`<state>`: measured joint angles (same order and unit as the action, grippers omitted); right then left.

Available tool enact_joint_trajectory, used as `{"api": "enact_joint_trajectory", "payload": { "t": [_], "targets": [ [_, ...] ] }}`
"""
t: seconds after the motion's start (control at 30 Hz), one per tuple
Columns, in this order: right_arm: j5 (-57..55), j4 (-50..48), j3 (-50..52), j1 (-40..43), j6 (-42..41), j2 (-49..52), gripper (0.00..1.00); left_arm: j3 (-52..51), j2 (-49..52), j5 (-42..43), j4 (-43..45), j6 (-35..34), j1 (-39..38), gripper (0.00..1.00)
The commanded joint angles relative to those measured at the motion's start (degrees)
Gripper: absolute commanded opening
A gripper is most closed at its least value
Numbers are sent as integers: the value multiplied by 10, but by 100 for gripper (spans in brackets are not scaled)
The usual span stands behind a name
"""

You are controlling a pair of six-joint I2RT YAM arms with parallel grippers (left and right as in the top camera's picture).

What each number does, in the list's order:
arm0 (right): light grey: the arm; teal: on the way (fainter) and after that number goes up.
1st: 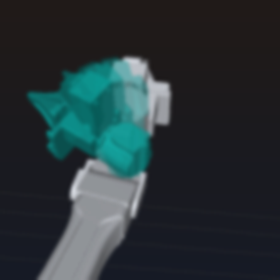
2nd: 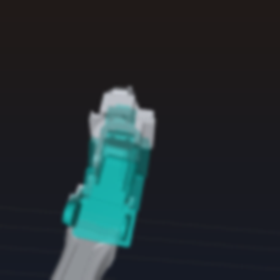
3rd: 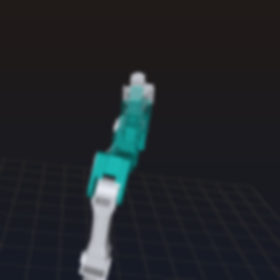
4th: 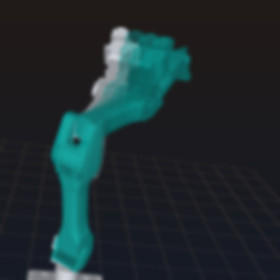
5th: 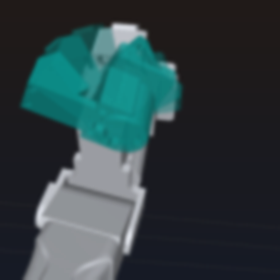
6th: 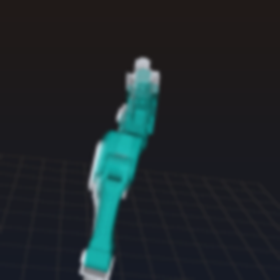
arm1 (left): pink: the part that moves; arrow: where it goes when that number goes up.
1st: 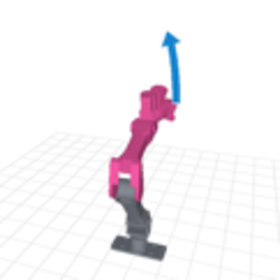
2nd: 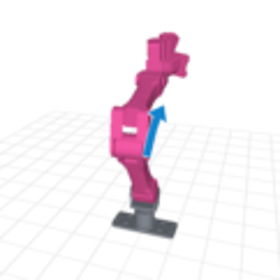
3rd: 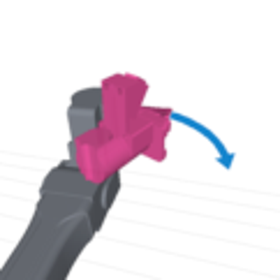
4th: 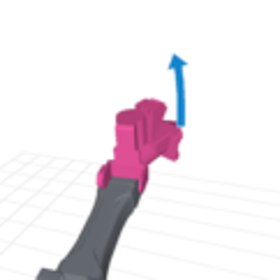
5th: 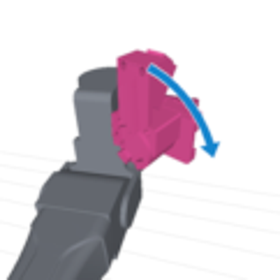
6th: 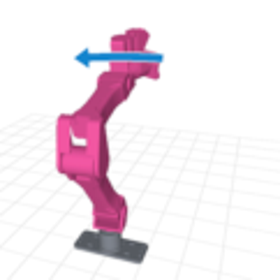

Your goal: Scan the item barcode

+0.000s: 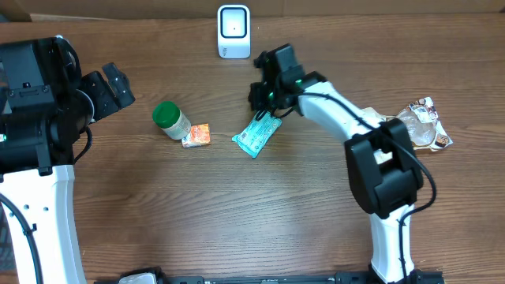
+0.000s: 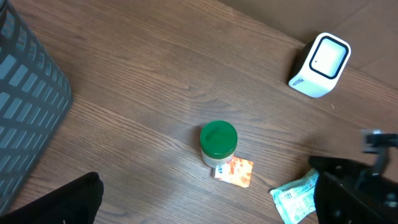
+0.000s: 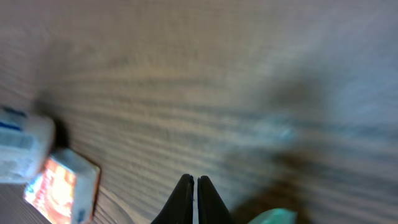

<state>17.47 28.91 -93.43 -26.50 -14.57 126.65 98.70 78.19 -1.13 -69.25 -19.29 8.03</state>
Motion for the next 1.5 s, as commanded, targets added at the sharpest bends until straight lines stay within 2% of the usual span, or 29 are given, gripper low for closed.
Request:
{"api": "enact_joint_trajectory", "payload": {
  "t": [0.0, 0.13, 0.5, 0.6, 0.67, 0.73, 0.83, 1.03, 1.47],
  "targets": [
    [-16, 18, -7, 4, -5, 21, 5, -1, 3, -4, 1, 5, 2, 100],
    [-20, 55, -8, 11, -4, 20, 5, -1, 3, -4, 1, 5, 2, 100],
    [-19, 245, -64, 38, -4, -35, 7, -1, 3, -4, 1, 5, 2, 99],
    [0, 293, -93, 56, 16, -64, 32, -1, 3, -4, 1, 5, 2, 100],
    [25, 334, -104, 75, 40, -89, 43, -1, 3, -4, 1, 5, 2, 100],
    [33, 376, -104, 97, 44, -110, 50, -1, 3, -4, 0, 5, 2, 100],
    [47, 422, -100, 124, 50, -115, 53, -1, 3, -4, 0, 5, 2, 100],
    [92, 394, -11, 141, 76, -115, 54, -1, 3, -4, 1, 5, 2, 99],
    [193, 187, 179, 140, 84, -115, 52, -1, 3, -4, 1, 5, 2, 99]
  ]
}}
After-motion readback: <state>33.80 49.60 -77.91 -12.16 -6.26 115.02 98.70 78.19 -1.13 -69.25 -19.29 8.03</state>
